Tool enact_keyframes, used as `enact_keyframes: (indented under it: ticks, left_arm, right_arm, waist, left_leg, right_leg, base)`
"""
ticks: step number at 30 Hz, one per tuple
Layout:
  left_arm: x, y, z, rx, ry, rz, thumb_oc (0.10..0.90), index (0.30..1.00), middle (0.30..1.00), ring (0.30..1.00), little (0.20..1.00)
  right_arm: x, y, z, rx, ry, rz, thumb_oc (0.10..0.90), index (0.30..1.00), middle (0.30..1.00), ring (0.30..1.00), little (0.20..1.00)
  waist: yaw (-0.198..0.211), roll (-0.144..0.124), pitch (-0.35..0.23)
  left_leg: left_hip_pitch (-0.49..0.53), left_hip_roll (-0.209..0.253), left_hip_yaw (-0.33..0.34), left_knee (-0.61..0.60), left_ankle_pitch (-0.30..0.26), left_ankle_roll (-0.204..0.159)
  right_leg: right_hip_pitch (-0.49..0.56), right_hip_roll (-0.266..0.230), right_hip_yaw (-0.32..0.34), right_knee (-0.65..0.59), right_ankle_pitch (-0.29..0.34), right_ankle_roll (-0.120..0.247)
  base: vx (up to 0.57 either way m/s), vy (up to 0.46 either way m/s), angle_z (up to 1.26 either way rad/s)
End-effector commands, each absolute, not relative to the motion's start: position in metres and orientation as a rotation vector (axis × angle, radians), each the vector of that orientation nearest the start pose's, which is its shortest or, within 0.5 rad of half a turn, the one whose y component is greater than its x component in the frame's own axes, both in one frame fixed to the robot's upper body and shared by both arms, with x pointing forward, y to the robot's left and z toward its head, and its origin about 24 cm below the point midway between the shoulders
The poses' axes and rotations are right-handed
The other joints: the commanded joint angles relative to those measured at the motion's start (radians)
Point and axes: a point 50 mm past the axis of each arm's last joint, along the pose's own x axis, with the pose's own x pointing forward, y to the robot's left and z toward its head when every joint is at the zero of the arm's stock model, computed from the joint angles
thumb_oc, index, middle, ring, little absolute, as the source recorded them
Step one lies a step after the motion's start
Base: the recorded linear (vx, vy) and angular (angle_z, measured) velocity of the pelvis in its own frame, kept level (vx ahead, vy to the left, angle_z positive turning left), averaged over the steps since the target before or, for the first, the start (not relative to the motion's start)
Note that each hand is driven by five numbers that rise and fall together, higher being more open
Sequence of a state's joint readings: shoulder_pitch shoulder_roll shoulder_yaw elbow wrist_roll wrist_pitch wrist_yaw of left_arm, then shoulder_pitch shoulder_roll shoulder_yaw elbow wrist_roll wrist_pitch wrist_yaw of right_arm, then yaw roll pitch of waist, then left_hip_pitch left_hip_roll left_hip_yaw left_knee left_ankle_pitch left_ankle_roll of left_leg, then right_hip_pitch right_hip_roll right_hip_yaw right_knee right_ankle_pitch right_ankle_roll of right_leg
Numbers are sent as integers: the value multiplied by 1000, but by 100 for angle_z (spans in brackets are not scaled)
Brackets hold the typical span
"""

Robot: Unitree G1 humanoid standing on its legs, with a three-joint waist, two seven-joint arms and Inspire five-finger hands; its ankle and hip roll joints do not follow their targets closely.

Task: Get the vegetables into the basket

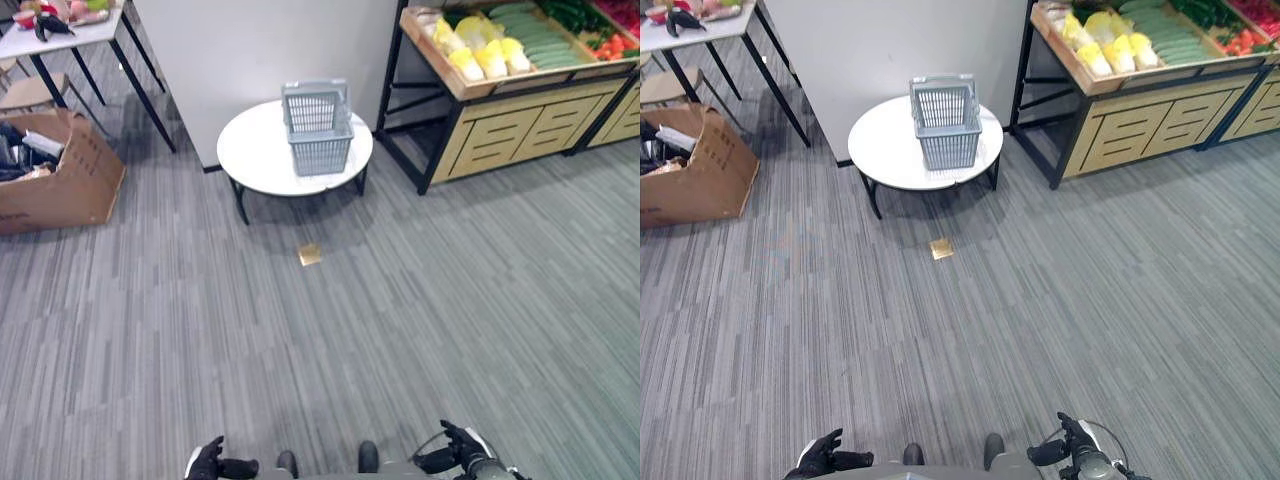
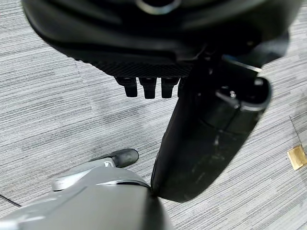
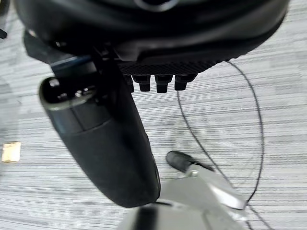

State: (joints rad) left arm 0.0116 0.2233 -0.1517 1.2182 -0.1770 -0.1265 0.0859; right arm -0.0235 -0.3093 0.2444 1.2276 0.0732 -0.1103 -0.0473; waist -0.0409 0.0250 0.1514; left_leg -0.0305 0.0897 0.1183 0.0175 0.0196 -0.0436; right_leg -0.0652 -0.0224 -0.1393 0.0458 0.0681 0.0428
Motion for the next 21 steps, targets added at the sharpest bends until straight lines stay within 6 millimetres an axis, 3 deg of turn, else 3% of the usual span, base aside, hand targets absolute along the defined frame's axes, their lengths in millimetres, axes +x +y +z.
enact_keyframes:
  ticks: [1,4,6,7,8,9,10,12,15,16,17,18,20,21]
  left_arm:
    - [108,241,-152,206,1050,214,900,1000,1000,1000,1000]
    - [116,243,-150,190,1026,240,900,1000,1000,1000,1000]
    - [124,238,-147,167,994,242,900,1000,1000,1000,1000]
    - [127,238,-147,165,984,244,900,1000,1000,1000,1000]
    - [129,238,-146,164,980,247,900,1000,1000,1000,1000]
    - [131,238,-145,171,969,243,900,1000,1000,1000,1000]
    - [131,238,-145,171,969,243,900,1000,1000,1000,1000]
    - [130,240,-145,185,968,248,900,1000,1000,1000,1000]
    - [119,247,-147,189,999,263,900,1000,1000,1000,1000]
    - [121,249,-146,200,997,259,900,1000,1000,1000,1000]
    - [123,254,-143,222,990,253,900,1000,1000,1000,1000]
    - [127,259,-140,242,976,251,900,1000,1000,1000,1000]
    - [129,260,-139,247,969,249,900,1000,1000,1000,1000]
    - [133,263,-136,249,955,260,900,1000,1000,1000,1000]
  right_arm:
    - [117,-259,-145,-441,1067,-53,900,1000,1000,1000,1000]
    - [116,-265,-144,-449,1070,-81,900,1000,1000,1000,1000]
    - [114,-273,-142,-462,1070,-108,900,1000,1000,1000,1000]
    - [113,-276,-141,-471,1074,-114,900,1000,1000,1000,1000]
    - [112,-278,-140,-476,1078,-126,900,1000,1000,1000,1000]
    - [111,-282,-140,-487,1090,-145,900,1000,1000,1000,1000]
    - [111,-282,-140,-487,1090,-145,900,1000,1000,1000,1000]
    - [109,-280,-142,-495,1097,-136,900,1000,1000,1000,1000]
    - [101,-273,-146,-483,1126,-110,900,1000,1000,1000,1000]
    - [100,-272,-147,-476,1125,-106,900,1000,1000,1000,1000]
    - [99,-269,-148,-462,1133,-105,900,1000,1000,1000,1000]
    - [101,-266,-149,-454,1131,-103,900,1000,1000,1000,1000]
    - [101,-263,-150,-448,1131,-95,900,1000,1000,1000,1000]
    - [106,-258,-150,-437,1116,-84,900,1000,1000,1000,1000]
  waist:
    - [-5,-50,5]
    - [-2,-51,25]
    - [4,-59,63]
    - [10,-62,71]
    - [10,-61,75]
    - [18,-59,68]
    - [19,-60,68]
    - [43,-47,48]
    - [60,-65,12]
    - [59,-73,8]
    - [56,-100,4]
    - [54,-110,6]
    - [52,-115,5]
    - [51,-122,7]
  left_leg:
    - [9,65,-34,-33,42,-58]
    - [-35,69,-58,55,42,-66]
    - [-129,42,-105,271,72,-89]
    - [-151,25,-130,289,91,-94]
    - [-174,18,-139,276,99,-93]
    - [-230,37,-115,151,100,-75]
    - [-228,36,-114,149,101,-75]
    - [-277,91,-116,-29,215,-95]
    - [-245,86,-97,-52,204,-80]
    - [-243,79,-80,-45,205,-75]
    - [-238,50,-49,-14,170,-45]
    - [-235,35,-32,2,148,-27]
    - [-240,20,-26,12,134,-16]
    - [-243,-2,-15,29,103,6]
  right_leg:
    - [-20,-79,43,44,-66,85]
    - [-13,-69,38,41,-75,66]
    - [31,-63,29,25,-90,40]
    - [44,-65,30,23,-93,38]
    - [54,-66,26,20,-97,38]
    - [78,-69,25,4,-117,49]
    - [79,-70,26,4,-118,49]
    - [140,-63,58,-10,-150,67]
    - [181,-89,89,-5,-172,94]
    - [175,-98,94,13,-162,102]
    - [145,-137,121,70,-86,133]
    - [109,-147,143,104,-43,145]
    - [100,-159,146,116,-8,153]
    - [69,-180,147,169,68,160]
  base:
    - [-17,-112,11]
    - [38,-166,18]
    - [136,-214,50]
    - [164,-88,30]
    - [280,59,10]
    - [235,80,9]
    - [281,148,16]
    - [417,250,8]
    - [473,322,-44]
    - [326,369,-93]
    - [318,435,-87]
    - [295,439,-57]
    - [154,248,-10]
    - [154,274,14]
